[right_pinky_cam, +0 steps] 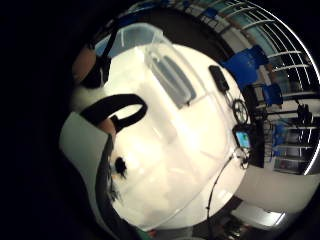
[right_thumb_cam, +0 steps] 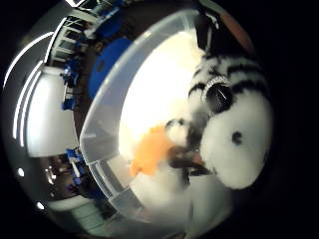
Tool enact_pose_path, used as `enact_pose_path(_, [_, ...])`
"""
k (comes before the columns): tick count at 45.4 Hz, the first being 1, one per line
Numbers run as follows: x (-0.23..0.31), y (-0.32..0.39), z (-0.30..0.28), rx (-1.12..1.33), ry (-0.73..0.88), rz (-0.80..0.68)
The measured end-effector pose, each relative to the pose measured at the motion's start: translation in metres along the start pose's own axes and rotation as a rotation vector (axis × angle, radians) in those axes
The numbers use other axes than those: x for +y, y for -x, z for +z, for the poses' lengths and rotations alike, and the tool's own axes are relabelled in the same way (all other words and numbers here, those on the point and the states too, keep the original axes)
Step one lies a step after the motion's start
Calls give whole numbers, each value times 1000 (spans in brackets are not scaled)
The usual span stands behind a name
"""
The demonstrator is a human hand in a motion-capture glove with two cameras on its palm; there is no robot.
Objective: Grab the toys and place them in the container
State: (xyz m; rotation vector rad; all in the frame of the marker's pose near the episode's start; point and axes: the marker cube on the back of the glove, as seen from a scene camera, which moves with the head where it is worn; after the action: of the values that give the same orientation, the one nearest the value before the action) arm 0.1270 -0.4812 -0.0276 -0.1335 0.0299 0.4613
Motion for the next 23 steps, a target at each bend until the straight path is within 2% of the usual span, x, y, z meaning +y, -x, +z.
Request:
enact_pose_path(3, [5, -5, 12, 86, 138, -64])
enact_pose_path(6, [8, -4, 17, 56, 174, -80])
enact_pose_path(17, [23, -2, 6, 26, 109, -94])
enact_pose_path(23, [59, -26, -23, -20, 7, -187])
